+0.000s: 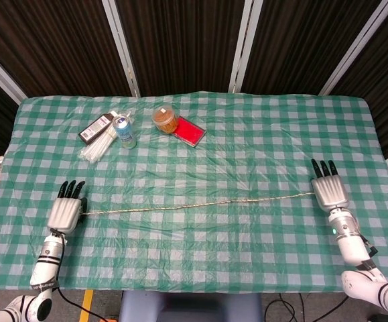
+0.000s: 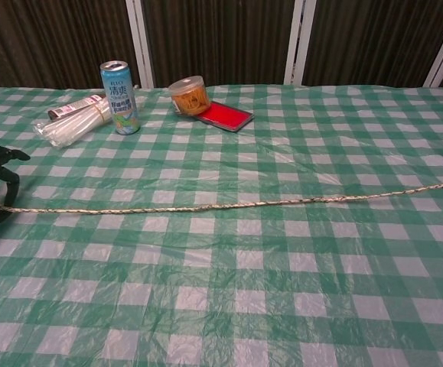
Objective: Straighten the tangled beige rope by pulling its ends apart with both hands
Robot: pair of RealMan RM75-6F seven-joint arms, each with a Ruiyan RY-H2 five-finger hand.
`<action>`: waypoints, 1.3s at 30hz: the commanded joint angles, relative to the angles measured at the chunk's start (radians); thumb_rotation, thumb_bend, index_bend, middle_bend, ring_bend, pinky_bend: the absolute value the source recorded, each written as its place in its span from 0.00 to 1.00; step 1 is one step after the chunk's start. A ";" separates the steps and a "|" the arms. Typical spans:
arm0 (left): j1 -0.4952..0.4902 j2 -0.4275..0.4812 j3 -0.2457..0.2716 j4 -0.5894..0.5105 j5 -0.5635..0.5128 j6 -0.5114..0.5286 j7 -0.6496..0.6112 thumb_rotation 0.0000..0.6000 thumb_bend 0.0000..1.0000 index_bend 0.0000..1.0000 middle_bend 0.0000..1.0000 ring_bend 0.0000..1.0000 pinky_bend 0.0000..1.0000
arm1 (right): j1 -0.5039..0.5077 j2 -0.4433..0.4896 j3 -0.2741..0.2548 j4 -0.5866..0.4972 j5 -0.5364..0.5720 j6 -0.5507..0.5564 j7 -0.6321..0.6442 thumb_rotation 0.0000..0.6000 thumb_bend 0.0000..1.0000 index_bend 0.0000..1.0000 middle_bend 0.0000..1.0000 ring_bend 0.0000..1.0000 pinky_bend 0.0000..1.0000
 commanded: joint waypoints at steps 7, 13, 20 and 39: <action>-0.005 0.020 0.020 -0.034 0.001 -0.052 -0.017 1.00 0.40 0.34 0.05 0.00 0.07 | -0.004 -0.032 -0.004 0.046 -0.013 -0.028 0.015 1.00 0.52 0.67 0.05 0.00 0.00; 0.002 0.058 0.023 -0.086 0.014 -0.043 -0.048 1.00 0.40 0.00 0.01 0.00 0.08 | -0.007 -0.008 0.007 0.014 0.035 -0.069 -0.011 1.00 0.52 0.24 0.00 0.00 0.00; 0.025 0.142 0.027 -0.170 0.006 -0.030 -0.061 1.00 0.41 0.00 0.00 0.00 0.08 | -0.015 0.044 0.015 -0.056 0.089 -0.085 -0.048 1.00 0.48 0.03 0.00 0.00 0.00; 0.340 0.459 0.204 -0.469 0.326 0.481 -0.263 1.00 0.40 0.00 0.00 0.00 0.04 | -0.505 0.290 -0.205 -0.431 -0.471 0.767 0.274 1.00 0.39 0.00 0.00 0.00 0.00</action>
